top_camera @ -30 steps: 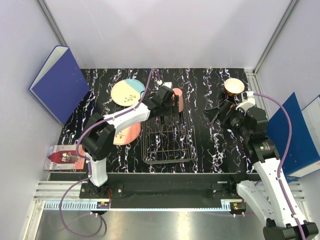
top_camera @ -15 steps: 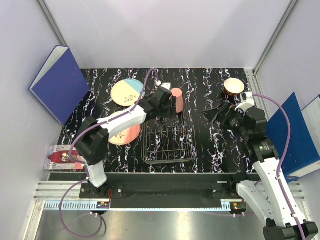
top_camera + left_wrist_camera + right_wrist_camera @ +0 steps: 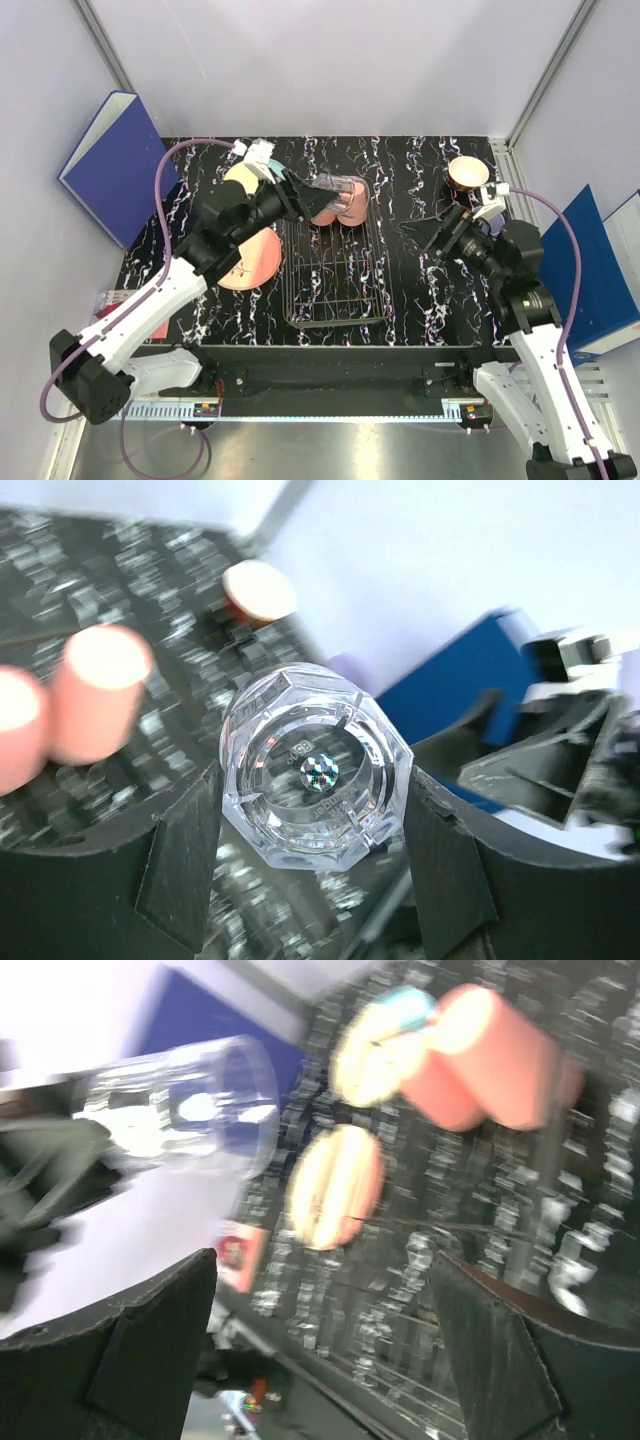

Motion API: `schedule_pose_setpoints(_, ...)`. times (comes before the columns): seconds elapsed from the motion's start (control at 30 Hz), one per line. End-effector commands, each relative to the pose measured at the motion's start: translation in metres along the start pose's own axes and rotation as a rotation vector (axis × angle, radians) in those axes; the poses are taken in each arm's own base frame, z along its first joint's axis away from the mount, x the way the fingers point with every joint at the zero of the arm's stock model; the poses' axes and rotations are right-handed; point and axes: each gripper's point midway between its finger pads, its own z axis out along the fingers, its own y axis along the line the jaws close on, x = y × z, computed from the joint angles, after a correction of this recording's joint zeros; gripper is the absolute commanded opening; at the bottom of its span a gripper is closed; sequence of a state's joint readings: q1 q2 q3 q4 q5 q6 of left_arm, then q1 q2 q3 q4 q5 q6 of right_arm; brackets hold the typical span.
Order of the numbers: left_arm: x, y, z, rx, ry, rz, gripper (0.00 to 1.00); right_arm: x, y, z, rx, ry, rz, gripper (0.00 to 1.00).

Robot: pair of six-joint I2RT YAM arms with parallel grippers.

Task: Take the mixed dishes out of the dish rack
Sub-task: Pick up the cup from the dish rack, then place the cup at the center of the board.

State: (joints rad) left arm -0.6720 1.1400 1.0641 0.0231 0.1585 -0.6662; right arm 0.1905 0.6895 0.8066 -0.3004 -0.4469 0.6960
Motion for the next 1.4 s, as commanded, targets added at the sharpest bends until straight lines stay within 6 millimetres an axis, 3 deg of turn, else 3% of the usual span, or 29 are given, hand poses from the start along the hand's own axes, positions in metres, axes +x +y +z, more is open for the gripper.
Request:
schedule_pose_setpoints(0.0,-0.018,-0.051,-0.007,0.373,-0.048,-0.129,0.0,-0.014,0.077,-0.031,-0.32,-0.056,-0.031,0.94)
schedule_pose_setpoints(0.1,-0.018,-0.064,-0.01,0.462,-0.041,-0.173,0.0,-0.017,0.097,-0.041,-0.396,-0.049,-0.026,0.94)
schedule_pose_setpoints(0.23,-0.018,-0.071,-0.01,0.524,-0.038,-0.221,0.0,-0.021,0.102,-0.042,-0.409,-0.05,-0.008,0.93)
schedule_pose_setpoints(0.57,-0.014,-0.082,-0.015,0.565,-0.022,-0.236,0.0,-0.026,0.1,-0.022,-0.432,-0.042,0.02,0.91)
schedule_pose_setpoints(0.73,-0.007,-0.083,-0.007,0.571,-0.003,-0.248,0.0,-0.029,0.107,-0.014,-0.449,-0.033,0.008,0.89)
schedule_pose_setpoints(0.9,-0.002,-0.09,-0.002,0.592,0.018,-0.256,0.0,-0.017,0.109,0.003,-0.445,0.02,0.003,0.85)
schedule_pose_setpoints(1.1,0.002,-0.09,-0.003,0.593,0.03,-0.25,0.0,-0.004,0.106,0.018,-0.4,0.057,-0.022,0.44)
schedule_pose_setpoints(1.13,0.003,-0.09,-0.003,0.589,0.032,-0.246,0.0,-0.005,0.105,0.019,-0.393,0.049,-0.02,0.31)
schedule_pose_setpoints(1.2,0.004,-0.088,-0.005,0.576,0.033,-0.234,0.0,-0.006,0.105,0.018,-0.387,0.042,-0.021,0.15)
schedule_pose_setpoints(1.23,0.003,-0.088,-0.005,0.57,0.026,-0.225,0.0,-0.006,0.102,0.019,-0.37,0.037,-0.018,0.0)
schedule_pose_setpoints(1.27,0.002,-0.086,-0.004,0.558,0.024,-0.213,0.05,-0.008,0.102,0.018,-0.36,0.031,-0.028,0.0)
schedule_pose_setpoints(1.3,0.006,-0.08,-0.003,0.515,0.04,-0.18,0.2,-0.014,0.105,0.015,-0.358,0.012,-0.041,0.0)
schedule_pose_setpoints(1.37,-0.008,-0.073,-0.003,0.443,0.007,-0.123,0.52,-0.016,0.095,0.014,-0.283,0.004,-0.069,0.0)
